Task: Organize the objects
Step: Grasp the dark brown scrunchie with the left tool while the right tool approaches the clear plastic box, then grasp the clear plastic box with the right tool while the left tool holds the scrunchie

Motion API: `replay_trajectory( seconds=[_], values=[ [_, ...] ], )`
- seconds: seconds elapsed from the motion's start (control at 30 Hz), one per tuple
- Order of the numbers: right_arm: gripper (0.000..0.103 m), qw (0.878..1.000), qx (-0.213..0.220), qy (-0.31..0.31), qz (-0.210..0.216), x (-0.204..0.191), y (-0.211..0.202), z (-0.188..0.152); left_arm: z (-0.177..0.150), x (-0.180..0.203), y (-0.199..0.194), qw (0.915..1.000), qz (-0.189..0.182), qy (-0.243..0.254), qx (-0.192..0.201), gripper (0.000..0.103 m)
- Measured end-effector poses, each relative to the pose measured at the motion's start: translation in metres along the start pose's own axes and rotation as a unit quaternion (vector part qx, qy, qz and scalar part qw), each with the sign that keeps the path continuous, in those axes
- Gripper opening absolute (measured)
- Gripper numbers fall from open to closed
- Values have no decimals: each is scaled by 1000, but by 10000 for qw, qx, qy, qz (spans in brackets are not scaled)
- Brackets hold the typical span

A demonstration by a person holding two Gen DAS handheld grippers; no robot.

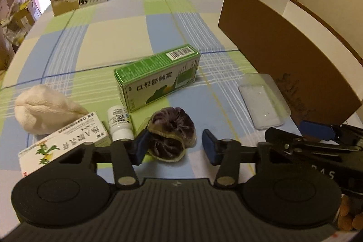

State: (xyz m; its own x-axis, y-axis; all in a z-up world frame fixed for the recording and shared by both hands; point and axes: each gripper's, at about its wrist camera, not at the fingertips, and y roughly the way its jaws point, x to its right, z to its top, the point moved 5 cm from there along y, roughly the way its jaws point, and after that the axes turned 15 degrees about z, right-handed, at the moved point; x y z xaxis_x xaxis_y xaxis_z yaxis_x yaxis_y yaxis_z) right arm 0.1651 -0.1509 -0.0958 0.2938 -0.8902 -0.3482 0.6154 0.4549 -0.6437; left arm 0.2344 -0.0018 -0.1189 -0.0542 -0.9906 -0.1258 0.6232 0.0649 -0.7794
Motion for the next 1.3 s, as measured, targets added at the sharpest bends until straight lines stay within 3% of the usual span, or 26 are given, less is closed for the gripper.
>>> replay_trajectory(
  seconds=[0.1, 0.17, 0.27, 0.4, 0.67, 0.77, 0.9, 0.97, 1.03, 1.3],
  values=[
    [65, 9999, 86, 99, -67, -1, 1, -1, 0, 1, 6, 10000, -14, 13, -40, 36],
    [65, 9997, 189, 123, -126, -4, 1, -1, 0, 1, 9, 10000, -27, 13, -92, 17],
    [65, 9986, 344, 86, -381, -10, 3, 1, -1, -1, 12, 9998, -61, -52, -167, 14],
    [65, 9960, 347, 190, -807, -9, 14, 1, 0, -6, 12, 9999, -6, -89, -134, 12],
    [65, 9914, 551, 357, -1136, -6, 27, -2, 3, -12, 18, 9994, 23, -280, -196, 12],
    [65, 9916, 566, 475, -1062, -8, 32, -1, 3, -13, 18, 9992, 22, -330, -212, 12],
    [65, 9898, 674, 220, -1235, -11, 38, 4, 3, -15, 18, 9991, 25, -367, -227, 12],
    [65, 9906, 636, 244, -1186, -9, 44, 5, 2, -16, 18, 9990, 20, -380, -230, 12],
    [52, 9909, 528, 110, -1231, -9, 47, 3, 2, -16, 18, 9991, 26, -367, -228, 12],
    [52, 9967, 139, -161, -781, -14, 36, -6, 0, -13, 16, 9994, 65, -264, -221, 12]
  ],
)
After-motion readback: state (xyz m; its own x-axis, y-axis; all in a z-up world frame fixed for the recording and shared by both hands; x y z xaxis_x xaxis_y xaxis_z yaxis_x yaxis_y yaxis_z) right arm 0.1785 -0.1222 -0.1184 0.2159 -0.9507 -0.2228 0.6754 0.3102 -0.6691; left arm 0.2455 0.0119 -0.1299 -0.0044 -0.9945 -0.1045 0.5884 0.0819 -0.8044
